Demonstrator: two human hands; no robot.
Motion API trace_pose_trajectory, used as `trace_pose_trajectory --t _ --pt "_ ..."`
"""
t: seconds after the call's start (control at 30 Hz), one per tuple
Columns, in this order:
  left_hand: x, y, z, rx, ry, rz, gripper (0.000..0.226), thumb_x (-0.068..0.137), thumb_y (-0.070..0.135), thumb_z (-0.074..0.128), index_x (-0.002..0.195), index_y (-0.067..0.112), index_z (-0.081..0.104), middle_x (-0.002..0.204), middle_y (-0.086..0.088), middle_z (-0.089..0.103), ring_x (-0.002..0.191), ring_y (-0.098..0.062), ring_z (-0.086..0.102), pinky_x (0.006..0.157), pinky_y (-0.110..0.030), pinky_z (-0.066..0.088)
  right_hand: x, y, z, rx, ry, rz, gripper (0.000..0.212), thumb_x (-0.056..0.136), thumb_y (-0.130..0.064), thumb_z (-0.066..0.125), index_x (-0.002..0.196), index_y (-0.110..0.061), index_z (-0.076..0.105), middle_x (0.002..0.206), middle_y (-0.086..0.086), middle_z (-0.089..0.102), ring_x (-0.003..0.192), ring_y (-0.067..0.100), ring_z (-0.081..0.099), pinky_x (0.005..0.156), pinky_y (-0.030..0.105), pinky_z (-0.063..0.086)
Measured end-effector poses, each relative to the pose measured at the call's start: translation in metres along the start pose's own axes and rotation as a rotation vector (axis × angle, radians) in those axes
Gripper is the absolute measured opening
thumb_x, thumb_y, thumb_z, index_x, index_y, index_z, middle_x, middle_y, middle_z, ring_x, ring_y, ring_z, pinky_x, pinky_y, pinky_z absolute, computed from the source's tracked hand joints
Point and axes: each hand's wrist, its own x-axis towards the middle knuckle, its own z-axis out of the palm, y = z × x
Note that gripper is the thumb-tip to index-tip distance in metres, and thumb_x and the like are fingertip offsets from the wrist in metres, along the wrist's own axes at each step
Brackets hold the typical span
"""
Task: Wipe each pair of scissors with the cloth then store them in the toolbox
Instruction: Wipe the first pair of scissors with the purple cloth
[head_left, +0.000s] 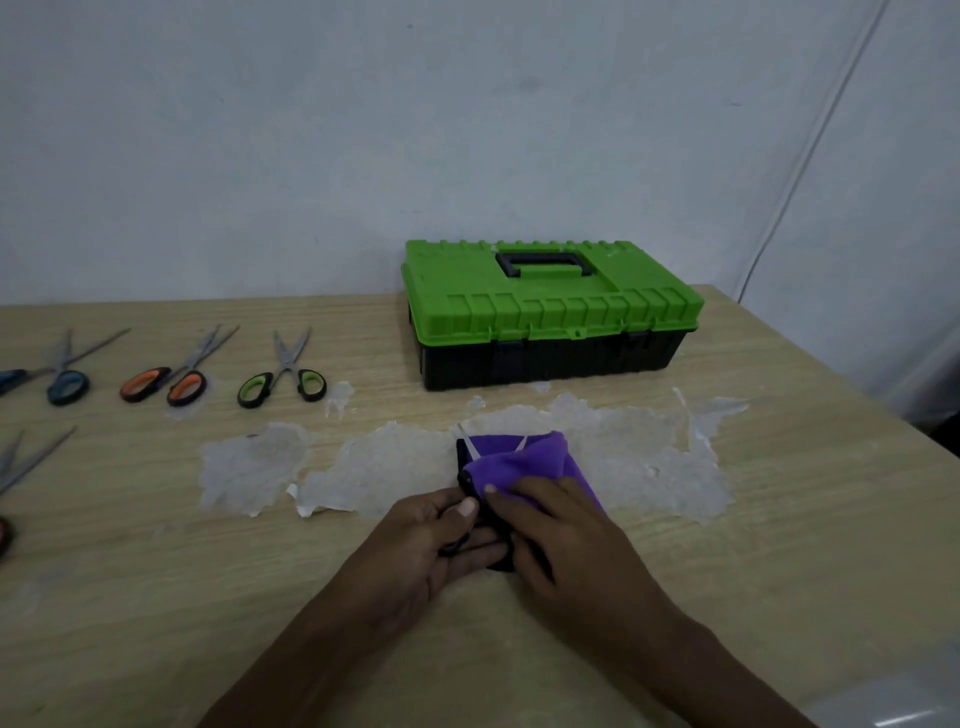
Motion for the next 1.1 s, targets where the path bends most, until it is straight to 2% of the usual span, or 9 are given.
trace_pose_trajectory --t 0.13,0.23,0.3,0.4,0.53,0.73,0.87,1.0,1.1 --pt "0.001 -0.005 -0.001 0.018 0.029 0.027 0.033 0.101 0.006 0.043 0.131 -0.005 0.053 0.119 -0.022 0.07 0.111 -0.032 0.068 0.091 -0.037 0.058 -0.004 -0.001 -0.008 -0.147 -0.013 -0.059 0.039 0.083 -0.028 0.049 0.118 -0.025 0.065 0.111 -0.006 0.065 0.093 0.014 0.06 0.074 0.024 0.052" --pt "0.001 -0.006 -0.002 0.072 0.006 0.042 0.035 0.102 0.006 0.043 0.134 -0.002 0.051 0.121 -0.021 0.069 0.113 -0.032 0.067 0.095 -0.038 0.056 -0.004 -0.003 -0.007 -0.198 -0.032 -0.047 0.046 0.077 -0.023 0.061 0.123 -0.021 0.063 0.123 -0.004 0.064 0.094 0.013 0.062 0.075 0.022 0.054" --pt "0.001 -0.005 -0.003 0.075 -0.027 0.047 0.035 0.102 0.005 0.041 0.136 0.001 0.05 0.124 -0.021 0.067 0.116 -0.032 0.066 0.099 -0.04 0.053 0.001 -0.006 -0.001 -0.219 -0.038 -0.012 0.049 0.079 -0.022 0.053 0.128 -0.017 0.06 0.127 -0.001 0.062 0.09 0.015 0.062 0.074 0.025 0.055" --pt "-0.001 -0.007 -0.002 0.089 -0.006 0.076 0.03 0.101 0.005 0.042 0.125 0.002 0.059 0.117 -0.02 0.071 0.112 -0.03 0.068 0.091 -0.033 0.058 -0.001 -0.012 0.003 -0.241 -0.066 0.0 0.056 0.079 -0.022 0.034 0.127 -0.015 0.06 0.127 0.003 0.062 0.086 0.019 0.063 0.063 0.03 0.058" --pt "0.0 -0.01 -0.003 0.114 0.05 0.079 0.029 0.1 0.006 0.046 0.125 0.001 0.06 0.116 -0.019 0.071 0.11 -0.028 0.069 0.087 -0.032 0.059 -0.012 -0.011 -0.006 -0.252 -0.064 -0.041 0.052 0.073 -0.022 0.041 0.118 -0.017 0.068 0.12 0.0 0.067 0.081 0.016 0.065 0.059 0.023 0.055" --pt "-0.004 -0.005 0.001 0.033 -0.018 0.064 0.029 0.102 0.002 0.04 0.122 0.003 0.06 0.118 -0.019 0.071 0.113 -0.028 0.068 0.092 -0.034 0.057 0.009 -0.011 0.006 -0.248 -0.082 -0.008 0.057 0.081 -0.025 0.036 0.134 -0.015 0.054 0.134 0.006 0.058 0.084 0.019 0.062 0.066 0.03 0.057" --pt "-0.004 -0.005 0.0 0.031 0.014 0.063 0.028 0.1 0.006 0.043 0.122 0.002 0.061 0.118 -0.016 0.072 0.113 -0.027 0.068 0.093 -0.036 0.057 -0.011 -0.002 -0.009 -0.189 -0.129 -0.041 0.058 0.078 -0.028 0.039 0.134 -0.028 0.053 0.138 -0.008 0.054 0.098 0.012 0.063 0.068 0.026 0.057" --pt "0.0 -0.002 0.0 -0.006 0.018 0.023 0.03 0.101 0.002 0.041 0.125 0.004 0.059 0.12 -0.015 0.071 0.113 -0.028 0.068 0.094 -0.038 0.056 0.004 0.009 -0.023 -0.042 -0.136 0.06 0.051 0.091 -0.028 0.039 0.14 -0.042 0.039 0.148 -0.022 0.036 0.121 0.006 0.047 0.091 0.027 0.047" --pt "0.0 -0.002 -0.001 -0.035 0.053 0.021 0.029 0.1 0.0 0.042 0.123 0.001 0.06 0.115 -0.016 0.073 0.11 -0.027 0.07 0.092 -0.038 0.057 0.011 0.022 -0.028 0.006 -0.083 0.158 0.043 0.093 -0.022 0.043 0.132 -0.037 0.053 0.141 -0.018 0.049 0.115 0.004 0.052 0.096 0.023 0.045"
